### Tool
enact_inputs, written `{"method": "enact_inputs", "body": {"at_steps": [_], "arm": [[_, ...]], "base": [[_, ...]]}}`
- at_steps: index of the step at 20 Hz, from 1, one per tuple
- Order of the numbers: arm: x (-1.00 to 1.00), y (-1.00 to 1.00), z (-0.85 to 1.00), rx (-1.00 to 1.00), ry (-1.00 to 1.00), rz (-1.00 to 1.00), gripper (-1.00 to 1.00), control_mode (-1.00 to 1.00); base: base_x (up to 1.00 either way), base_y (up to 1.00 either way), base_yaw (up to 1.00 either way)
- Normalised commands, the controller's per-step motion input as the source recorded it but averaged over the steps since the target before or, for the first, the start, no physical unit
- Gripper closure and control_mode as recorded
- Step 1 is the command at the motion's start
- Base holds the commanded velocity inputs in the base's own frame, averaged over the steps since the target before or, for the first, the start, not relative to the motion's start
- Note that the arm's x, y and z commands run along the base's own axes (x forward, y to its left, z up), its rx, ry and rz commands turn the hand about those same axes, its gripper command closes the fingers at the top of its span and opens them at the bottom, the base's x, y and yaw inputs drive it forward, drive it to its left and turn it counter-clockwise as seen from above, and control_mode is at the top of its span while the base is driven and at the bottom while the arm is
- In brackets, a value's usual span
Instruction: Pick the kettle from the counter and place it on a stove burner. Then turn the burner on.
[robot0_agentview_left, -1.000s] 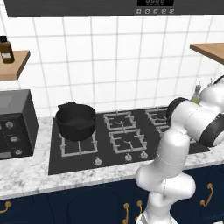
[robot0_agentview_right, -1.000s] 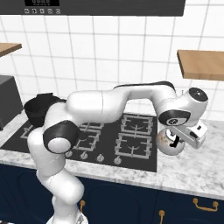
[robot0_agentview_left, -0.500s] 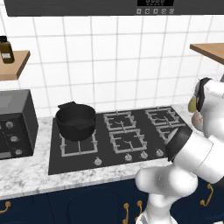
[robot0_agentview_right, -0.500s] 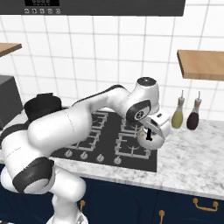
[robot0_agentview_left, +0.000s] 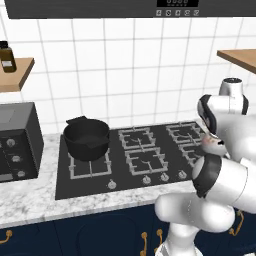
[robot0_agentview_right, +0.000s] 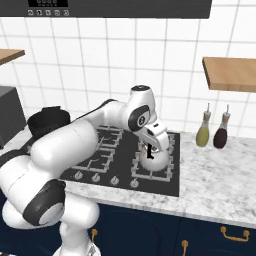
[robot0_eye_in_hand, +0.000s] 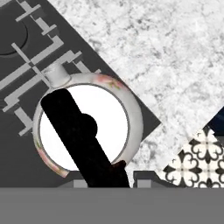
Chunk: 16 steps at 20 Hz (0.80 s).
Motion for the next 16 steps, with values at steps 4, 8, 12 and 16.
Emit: {"method": "enact_inputs", "body": {"at_steps": [4,8,12,16], "arm": [[0.63,0.0,-0.03,0.07,0.0,0.0,1.0,-1.0],[0.45,0.08,-0.11,0.15,0.01,0.0,1.0,-1.0],[0.38,0.03,-0.22,0.07,0.01,0.0,1.0,-1.0],[0.25,0.0,-0.32,-0.01,0.0,0.0,1.0,-1.0]], "base": [[0.0,0.0,0.0],[0.0,0.0,0.0],[0.0,0.0,0.0],[0.0,0.0,0.0]]}}
